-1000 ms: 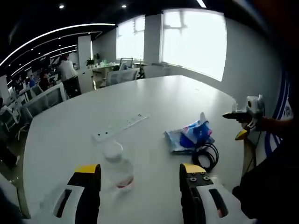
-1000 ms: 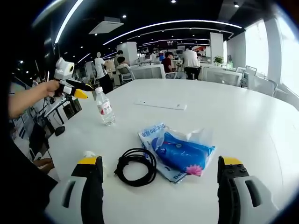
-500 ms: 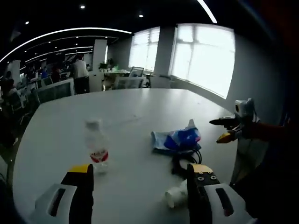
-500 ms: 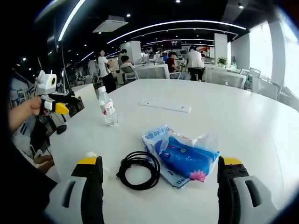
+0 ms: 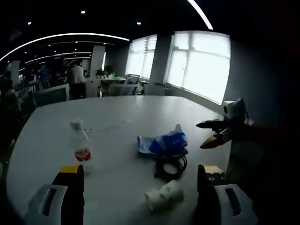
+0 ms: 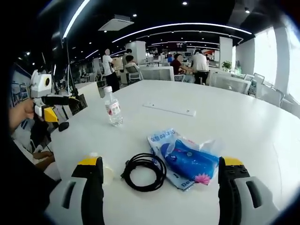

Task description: Arrange the tabletop items into an orderly group along one side of the table until the central work area is clear of visible clutter.

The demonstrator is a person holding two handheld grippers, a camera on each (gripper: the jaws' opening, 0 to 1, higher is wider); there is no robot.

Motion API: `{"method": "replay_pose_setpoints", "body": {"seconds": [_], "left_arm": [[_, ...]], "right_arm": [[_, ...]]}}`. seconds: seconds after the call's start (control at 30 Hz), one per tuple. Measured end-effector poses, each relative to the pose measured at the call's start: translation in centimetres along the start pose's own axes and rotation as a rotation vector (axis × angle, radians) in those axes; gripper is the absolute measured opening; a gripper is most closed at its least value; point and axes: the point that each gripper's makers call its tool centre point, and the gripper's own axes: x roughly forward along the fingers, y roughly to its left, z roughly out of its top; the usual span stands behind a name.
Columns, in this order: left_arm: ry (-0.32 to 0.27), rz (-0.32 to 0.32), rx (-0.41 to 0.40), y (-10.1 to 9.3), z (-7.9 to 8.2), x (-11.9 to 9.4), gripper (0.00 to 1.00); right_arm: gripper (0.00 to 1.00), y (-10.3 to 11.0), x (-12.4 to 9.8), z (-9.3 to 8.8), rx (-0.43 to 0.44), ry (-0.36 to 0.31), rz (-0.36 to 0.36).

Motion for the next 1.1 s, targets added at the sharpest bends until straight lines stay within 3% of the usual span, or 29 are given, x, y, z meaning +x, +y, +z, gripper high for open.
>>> {"method": "replay_pose_setpoints", "body": {"seconds": [0.23,0.43,0.5,0.63,0.87,0.97,1.1], "left_arm": [[0.015,-0.029,0.036,-0.7,-0.4,0.2,1.00],[0.039,-0.030,0.053,-0.7,-1.5,0.1,1.00],[0.043,-0.027,0.058,-0.9,-1.6,-0.1,1.00],[0.019,0.002,0.132,-0.6,-1.5,-0.5,1.00],[0.042,0.025,0.102,-0.1,-2.3,-1.1,1.00],[0.034,0.025,0.113,-0.2,-2.1,-1.4,1.00],[0.027,0.033,0.102,-0.1,-2.1,-1.7,1.00]], "right_arm": [[1.00,1.1,0.3,0.1,-0.006,-0.006,0.028],[0.99,2.5,1.5,-0.6,-0.097,0.032,0.073],[0.98,3.3,1.9,-1.0,-0.191,0.060,0.102],[0.94,4.9,2.7,-1.6,-0.285,0.084,0.166],[0.82,7.0,4.3,-2.1,-0.379,0.099,0.244],[0.75,8.2,4.9,-2.5,-0.452,0.099,0.295],[0.69,9.3,5.5,-3.1,-0.486,0.103,0.341]]}}
